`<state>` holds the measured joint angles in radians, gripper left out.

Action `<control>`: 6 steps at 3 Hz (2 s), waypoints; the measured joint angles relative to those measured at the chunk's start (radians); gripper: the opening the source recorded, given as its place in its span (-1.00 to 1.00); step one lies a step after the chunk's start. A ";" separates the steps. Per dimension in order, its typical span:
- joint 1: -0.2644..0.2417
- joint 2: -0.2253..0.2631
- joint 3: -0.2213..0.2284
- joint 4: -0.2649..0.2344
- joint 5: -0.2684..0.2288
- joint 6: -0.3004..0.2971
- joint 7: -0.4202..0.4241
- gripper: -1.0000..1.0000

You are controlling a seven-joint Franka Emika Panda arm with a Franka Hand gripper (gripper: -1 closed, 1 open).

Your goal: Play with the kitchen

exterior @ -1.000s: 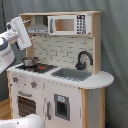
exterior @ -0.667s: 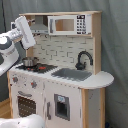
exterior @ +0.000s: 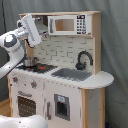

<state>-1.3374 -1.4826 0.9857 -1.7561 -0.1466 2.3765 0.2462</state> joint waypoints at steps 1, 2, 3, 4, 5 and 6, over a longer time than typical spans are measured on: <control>-0.042 0.006 0.020 0.032 0.005 -0.049 0.066 1.00; -0.077 0.025 0.034 0.115 0.030 -0.085 0.082 1.00; -0.102 0.025 0.037 0.202 0.060 -0.133 0.088 1.00; -0.105 0.025 0.037 0.210 0.064 -0.136 0.088 1.00; -0.109 0.025 0.037 0.217 0.068 -0.139 0.088 -1.00; -0.161 0.027 0.037 0.261 0.120 -0.143 0.090 -1.00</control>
<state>-1.4987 -1.4561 1.0226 -1.4954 -0.0267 2.2333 0.3362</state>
